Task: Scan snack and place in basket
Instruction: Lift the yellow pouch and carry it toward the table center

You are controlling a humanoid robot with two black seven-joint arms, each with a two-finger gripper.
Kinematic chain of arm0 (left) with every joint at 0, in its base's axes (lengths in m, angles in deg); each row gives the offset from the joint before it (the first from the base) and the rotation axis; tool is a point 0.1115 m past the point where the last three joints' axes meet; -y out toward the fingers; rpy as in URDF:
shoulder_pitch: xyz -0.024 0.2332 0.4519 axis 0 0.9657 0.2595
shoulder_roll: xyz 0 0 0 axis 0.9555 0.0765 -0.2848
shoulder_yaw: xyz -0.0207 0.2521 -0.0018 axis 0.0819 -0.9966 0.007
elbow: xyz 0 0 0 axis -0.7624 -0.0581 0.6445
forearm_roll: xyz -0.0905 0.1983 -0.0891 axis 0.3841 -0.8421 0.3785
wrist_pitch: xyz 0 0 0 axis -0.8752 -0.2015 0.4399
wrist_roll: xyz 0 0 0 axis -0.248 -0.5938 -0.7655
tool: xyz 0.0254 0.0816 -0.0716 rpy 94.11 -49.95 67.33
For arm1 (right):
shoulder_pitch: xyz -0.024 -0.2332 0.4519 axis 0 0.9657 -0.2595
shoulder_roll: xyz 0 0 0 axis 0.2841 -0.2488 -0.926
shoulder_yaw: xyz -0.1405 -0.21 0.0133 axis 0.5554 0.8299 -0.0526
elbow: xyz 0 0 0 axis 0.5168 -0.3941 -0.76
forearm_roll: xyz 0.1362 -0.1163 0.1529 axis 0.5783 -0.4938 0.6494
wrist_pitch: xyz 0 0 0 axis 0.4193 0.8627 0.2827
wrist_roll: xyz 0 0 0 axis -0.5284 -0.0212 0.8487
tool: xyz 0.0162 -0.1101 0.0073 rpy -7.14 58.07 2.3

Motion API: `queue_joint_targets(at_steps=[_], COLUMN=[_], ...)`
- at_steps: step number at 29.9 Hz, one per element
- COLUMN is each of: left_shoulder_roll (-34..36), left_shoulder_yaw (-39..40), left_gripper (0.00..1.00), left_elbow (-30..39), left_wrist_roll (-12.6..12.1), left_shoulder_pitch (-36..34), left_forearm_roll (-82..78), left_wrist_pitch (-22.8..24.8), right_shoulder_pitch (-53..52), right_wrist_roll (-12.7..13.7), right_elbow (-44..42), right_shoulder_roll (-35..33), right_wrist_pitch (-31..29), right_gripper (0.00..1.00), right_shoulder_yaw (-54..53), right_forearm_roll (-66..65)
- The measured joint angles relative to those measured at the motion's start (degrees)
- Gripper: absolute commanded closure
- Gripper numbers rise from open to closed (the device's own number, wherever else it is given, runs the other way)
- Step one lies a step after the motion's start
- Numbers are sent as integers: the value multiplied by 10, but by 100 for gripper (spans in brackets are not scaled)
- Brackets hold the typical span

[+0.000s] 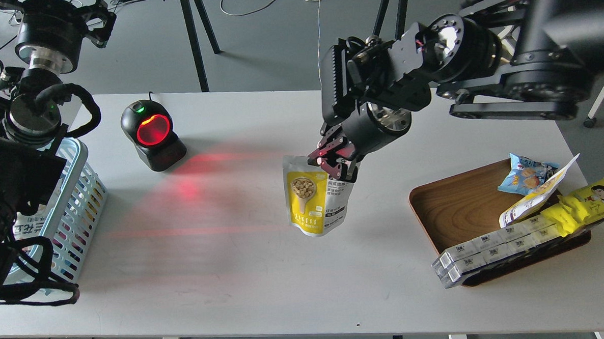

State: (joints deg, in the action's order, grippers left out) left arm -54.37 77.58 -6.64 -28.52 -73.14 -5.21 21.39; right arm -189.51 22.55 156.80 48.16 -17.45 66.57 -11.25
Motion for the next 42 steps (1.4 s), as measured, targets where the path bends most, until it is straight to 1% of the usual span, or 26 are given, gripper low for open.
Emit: queue_joint_targets(at_steps=[4,10,13,25,30,42], left_shoulder_roll=[0,0,0,-2,-2,-2], left_shoulder_yaw=[0,1,1,1,1,1], left_gripper=[0,0,0,0,0,0], left_elbow=[0,0,0,0,0,0], left_wrist_roll=[1,1,1,1,1,1], left_shoulder_pitch=[0,-3,-3,-1,-1,0], left_forearm_roll=[0,0,0,0,0,0], left_wrist_pitch=[0,0,0,0,0,0], right_shoulder_pitch=[23,56,66,81,84,92], right_wrist_roll=[0,0,0,0,0,0], right_elbow=[-45,-107,-125,-160,-160,-155], right_shoulder_roll=[55,64,64,64,64,64], right_wrist_pitch=[0,0,-1,-1,-2,-3], right_gripper=[100,100,100,100,100,99], right_shoulder_yaw=[-1,-1,-1,-10,-26,-25], right_forearm_roll=[16,18,19,26,52,55])
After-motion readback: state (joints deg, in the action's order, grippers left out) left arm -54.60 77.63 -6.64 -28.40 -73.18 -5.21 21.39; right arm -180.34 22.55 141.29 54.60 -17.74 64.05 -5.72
